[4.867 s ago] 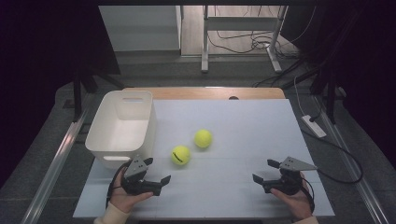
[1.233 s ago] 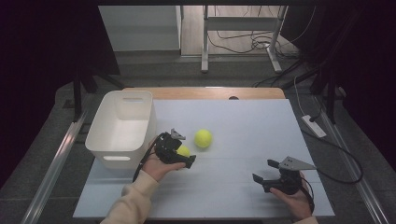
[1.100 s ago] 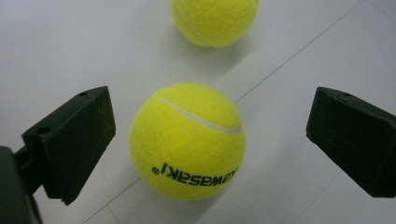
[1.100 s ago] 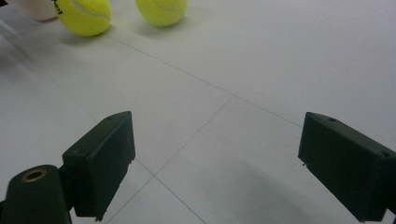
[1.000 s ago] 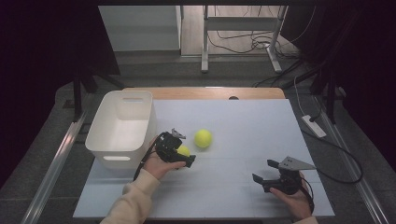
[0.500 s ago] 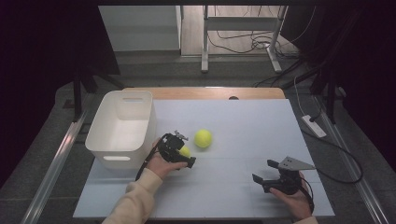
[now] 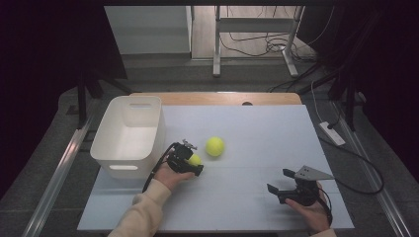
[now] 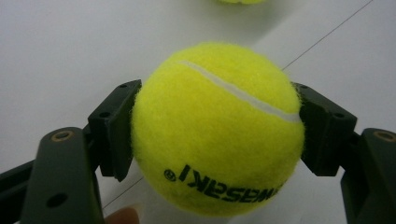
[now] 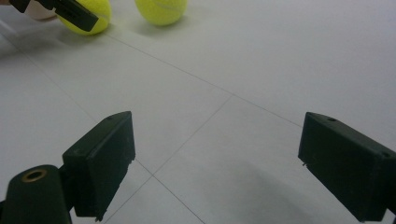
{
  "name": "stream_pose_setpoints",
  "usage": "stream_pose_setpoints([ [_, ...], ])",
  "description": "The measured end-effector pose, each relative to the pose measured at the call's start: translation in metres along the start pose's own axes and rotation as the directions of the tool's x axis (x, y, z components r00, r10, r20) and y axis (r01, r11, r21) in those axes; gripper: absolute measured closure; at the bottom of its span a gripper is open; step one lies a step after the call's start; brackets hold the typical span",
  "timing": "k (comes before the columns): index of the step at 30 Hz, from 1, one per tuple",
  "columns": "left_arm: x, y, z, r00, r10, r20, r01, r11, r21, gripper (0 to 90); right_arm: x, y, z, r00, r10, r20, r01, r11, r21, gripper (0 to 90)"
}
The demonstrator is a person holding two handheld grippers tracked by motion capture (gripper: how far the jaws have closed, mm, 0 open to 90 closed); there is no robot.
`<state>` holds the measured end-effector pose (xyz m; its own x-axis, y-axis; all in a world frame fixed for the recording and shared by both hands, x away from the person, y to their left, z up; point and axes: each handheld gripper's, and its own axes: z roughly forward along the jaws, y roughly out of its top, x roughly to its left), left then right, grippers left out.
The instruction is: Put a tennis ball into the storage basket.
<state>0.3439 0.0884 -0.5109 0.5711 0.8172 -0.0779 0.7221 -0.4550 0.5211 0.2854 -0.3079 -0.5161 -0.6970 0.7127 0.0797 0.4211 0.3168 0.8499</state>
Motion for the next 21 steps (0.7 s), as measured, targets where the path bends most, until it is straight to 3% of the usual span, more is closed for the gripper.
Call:
stream_pose_setpoints([
  [9,-0.003,0.000,-0.009,0.9999,0.006,0.015,-0.005,0.9988,-0.050,26.4,0.000,0.000,-0.001,1.0000,-0.003,0.005,0.003,1.000,-0.002,11.0],
  [14,-0.006,-0.002,-0.018,0.9995,0.003,0.030,0.000,0.9947,-0.103,26.5,0.000,0.000,-0.001,1.0000,-0.001,0.005,0.001,1.000,-0.004,11.0],
  [21,-0.004,-0.004,-0.026,0.9989,-0.003,0.046,0.010,0.9898,-0.142,26.5,0.000,0.000,-0.001,1.0000,-0.001,0.006,0.001,1.000,-0.002,11.0],
])
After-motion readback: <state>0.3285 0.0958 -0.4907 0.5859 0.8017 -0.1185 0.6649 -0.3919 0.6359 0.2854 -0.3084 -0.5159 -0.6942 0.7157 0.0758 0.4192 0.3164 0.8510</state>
